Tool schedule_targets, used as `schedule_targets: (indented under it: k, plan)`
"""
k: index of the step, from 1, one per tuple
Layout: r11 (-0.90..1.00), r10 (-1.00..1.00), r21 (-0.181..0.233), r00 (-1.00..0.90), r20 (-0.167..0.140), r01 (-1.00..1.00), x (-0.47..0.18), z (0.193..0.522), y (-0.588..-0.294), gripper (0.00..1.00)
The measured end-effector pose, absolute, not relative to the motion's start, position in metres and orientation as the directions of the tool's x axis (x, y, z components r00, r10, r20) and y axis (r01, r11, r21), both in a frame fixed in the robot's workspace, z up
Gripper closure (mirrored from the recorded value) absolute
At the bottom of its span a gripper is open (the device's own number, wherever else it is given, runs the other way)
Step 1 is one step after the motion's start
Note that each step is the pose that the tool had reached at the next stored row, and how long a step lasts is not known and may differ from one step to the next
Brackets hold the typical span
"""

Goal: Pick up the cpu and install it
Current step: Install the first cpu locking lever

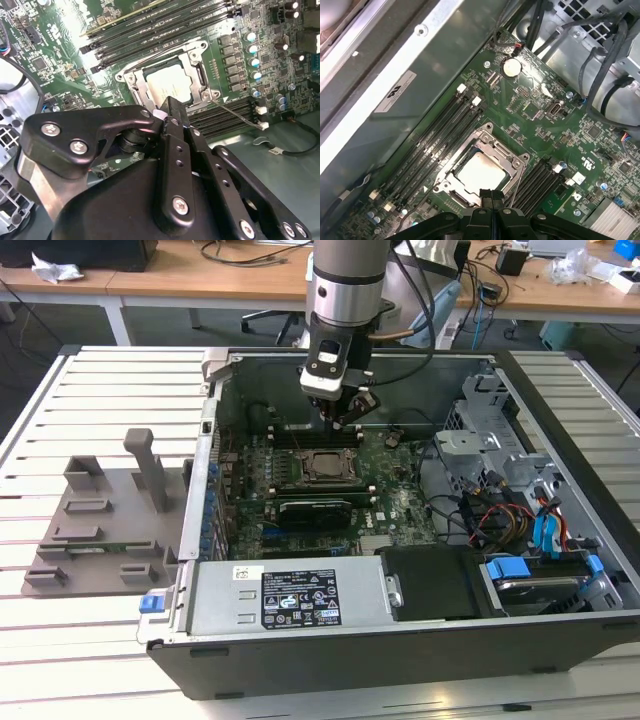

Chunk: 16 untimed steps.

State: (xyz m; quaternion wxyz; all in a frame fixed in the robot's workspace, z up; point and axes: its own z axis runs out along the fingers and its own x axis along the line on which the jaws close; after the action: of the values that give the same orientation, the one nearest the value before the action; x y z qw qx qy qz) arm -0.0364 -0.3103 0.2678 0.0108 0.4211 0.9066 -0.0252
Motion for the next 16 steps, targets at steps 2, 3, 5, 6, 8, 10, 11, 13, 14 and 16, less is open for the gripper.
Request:
schedule_targets:
  k: [2, 3, 5, 6, 8, 10, 11, 13, 14, 16]
  plan:
    - [0.65, 0.758, -0.037, -0.651, -0.041, 0.759, -0.0364, 0.2679, -0.3104, 0.89]
    - [0.654, 0.754, -0.037, -0.655, -0.041, 0.755, -0.0364, 0.2679, -0.3103, 0.89]
    - [0.662, 0.747, -0.037, -0.663, -0.041, 0.748, -0.0364, 0.2679, -0.3103, 0.89]
    - [0.665, 0.745, -0.037, -0.666, -0.041, 0.746, -0.0364, 0.2679, -0.3103, 0.89]
    - [0.673, 0.738, -0.037, -0.674, -0.041, 0.739, -0.0364, 0.2679, -0.3103, 0.89]
    - [0.681, 0.73, -0.037, -0.682, -0.041, 0.731, -0.0364, 0.2679, -0.3103, 0.89]
    - [0.684, 0.727, -0.037, -0.685, -0.041, 0.728, -0.0364, 0.2679, -0.3103, 0.89]
    - [0.69, 0.722, -0.037, -0.691, -0.041, 0.723, -0.0364, 0.2679, -0.3103, 0.89]
    - [0.692, 0.72, -0.037, -0.693, -0.041, 0.721, -0.0364, 0.2679, -0.3103, 0.89]
    - [0.696, 0.716, -0.037, -0.697, -0.041, 0.717, -0.0364, 0.2679, -0.3103, 0.89]
